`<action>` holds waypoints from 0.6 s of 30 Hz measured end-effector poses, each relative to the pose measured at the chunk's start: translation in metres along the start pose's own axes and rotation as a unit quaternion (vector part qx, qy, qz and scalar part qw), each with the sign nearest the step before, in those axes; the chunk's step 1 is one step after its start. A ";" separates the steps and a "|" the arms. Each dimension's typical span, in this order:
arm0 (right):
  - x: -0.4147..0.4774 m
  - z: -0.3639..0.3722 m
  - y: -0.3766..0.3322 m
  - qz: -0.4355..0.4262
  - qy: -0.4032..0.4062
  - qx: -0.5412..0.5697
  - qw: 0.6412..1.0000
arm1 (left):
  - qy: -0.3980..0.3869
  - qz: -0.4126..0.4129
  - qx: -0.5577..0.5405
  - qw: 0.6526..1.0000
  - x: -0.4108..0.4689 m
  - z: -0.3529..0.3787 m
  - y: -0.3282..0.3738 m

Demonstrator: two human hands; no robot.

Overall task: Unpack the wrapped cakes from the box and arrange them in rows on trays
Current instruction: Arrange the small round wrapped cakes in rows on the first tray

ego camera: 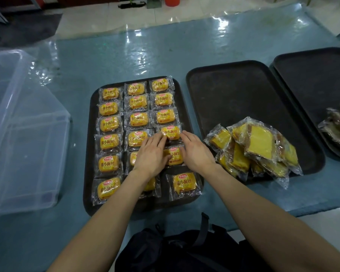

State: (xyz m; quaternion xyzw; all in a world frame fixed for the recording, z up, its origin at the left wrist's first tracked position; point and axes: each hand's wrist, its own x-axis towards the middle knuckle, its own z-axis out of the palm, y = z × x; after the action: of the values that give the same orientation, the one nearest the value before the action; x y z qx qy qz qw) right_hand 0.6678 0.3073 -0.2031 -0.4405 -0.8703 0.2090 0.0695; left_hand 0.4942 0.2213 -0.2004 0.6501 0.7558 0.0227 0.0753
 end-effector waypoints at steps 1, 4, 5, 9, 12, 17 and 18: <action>0.005 0.001 0.000 0.004 -0.012 0.012 1.000 | -0.007 -0.001 -0.009 1.000 0.002 0.000 -0.001; 0.019 0.001 0.000 0.021 -0.005 0.035 0.999 | -0.002 -0.010 -0.040 0.999 0.009 -0.003 -0.002; 0.025 0.000 -0.001 0.022 0.008 0.032 0.999 | 0.004 -0.014 -0.045 0.999 0.013 -0.005 -0.002; 0.051 -0.013 0.000 0.018 0.004 -0.014 1.000 | 0.009 -0.014 -0.042 0.999 0.035 -0.013 -0.008; 0.070 -0.019 0.005 -0.001 -0.046 -0.062 0.997 | -0.010 0.003 -0.005 1.000 0.051 -0.017 -0.014; 0.084 -0.019 0.016 -0.042 -0.091 -0.112 0.989 | -0.052 0.010 0.041 0.998 0.064 -0.016 -0.022; 0.085 -0.019 0.017 -0.046 -0.092 -0.112 0.988 | -0.059 0.011 0.046 0.997 0.066 -0.016 -0.023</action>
State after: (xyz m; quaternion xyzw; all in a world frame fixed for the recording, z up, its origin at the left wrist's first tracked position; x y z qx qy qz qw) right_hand 0.6354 0.3893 -0.1990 -0.3836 -0.9104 0.1460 -0.0512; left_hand 0.4601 0.2841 -0.1935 0.6613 0.7432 -0.0491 0.0895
